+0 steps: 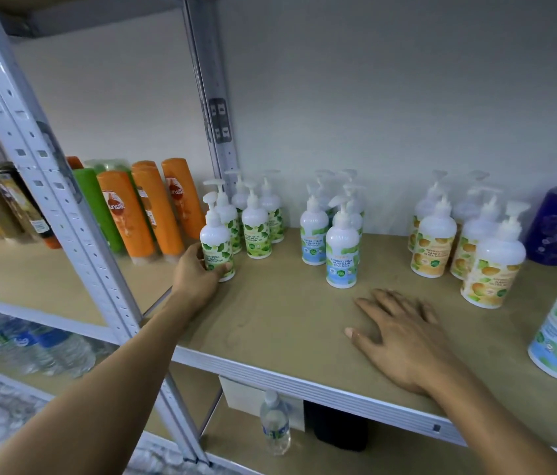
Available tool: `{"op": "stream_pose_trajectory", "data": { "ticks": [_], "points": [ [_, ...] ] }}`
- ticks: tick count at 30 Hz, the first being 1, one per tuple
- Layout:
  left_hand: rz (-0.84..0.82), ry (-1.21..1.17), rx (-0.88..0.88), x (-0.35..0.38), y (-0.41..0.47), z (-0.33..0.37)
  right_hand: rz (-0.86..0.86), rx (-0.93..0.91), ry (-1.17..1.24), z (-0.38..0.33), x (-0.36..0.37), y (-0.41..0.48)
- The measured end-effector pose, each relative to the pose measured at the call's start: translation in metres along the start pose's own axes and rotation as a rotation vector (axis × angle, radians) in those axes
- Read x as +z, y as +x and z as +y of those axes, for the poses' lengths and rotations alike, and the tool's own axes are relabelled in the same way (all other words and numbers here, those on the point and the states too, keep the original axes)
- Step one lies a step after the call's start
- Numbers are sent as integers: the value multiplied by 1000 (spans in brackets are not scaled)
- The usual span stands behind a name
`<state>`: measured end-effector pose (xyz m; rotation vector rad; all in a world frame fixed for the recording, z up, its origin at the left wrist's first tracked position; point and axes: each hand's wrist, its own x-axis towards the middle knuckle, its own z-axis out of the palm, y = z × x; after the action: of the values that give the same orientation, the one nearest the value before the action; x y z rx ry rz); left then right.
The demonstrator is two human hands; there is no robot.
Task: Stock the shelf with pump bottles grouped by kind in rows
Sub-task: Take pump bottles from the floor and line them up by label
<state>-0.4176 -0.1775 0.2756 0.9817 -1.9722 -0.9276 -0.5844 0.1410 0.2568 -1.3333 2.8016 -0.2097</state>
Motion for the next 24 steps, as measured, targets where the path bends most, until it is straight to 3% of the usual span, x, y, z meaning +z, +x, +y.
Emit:
{"op": "stream_pose_trajectory", "data": {
  "ticks": [15, 24],
  "points": [
    [63, -45, -71, 12, 16, -8, 12, 0, 3, -1, 0, 0],
    [123, 46, -69, 15, 16, -6, -14, 0, 4, -1, -2, -1]
  ]
}}
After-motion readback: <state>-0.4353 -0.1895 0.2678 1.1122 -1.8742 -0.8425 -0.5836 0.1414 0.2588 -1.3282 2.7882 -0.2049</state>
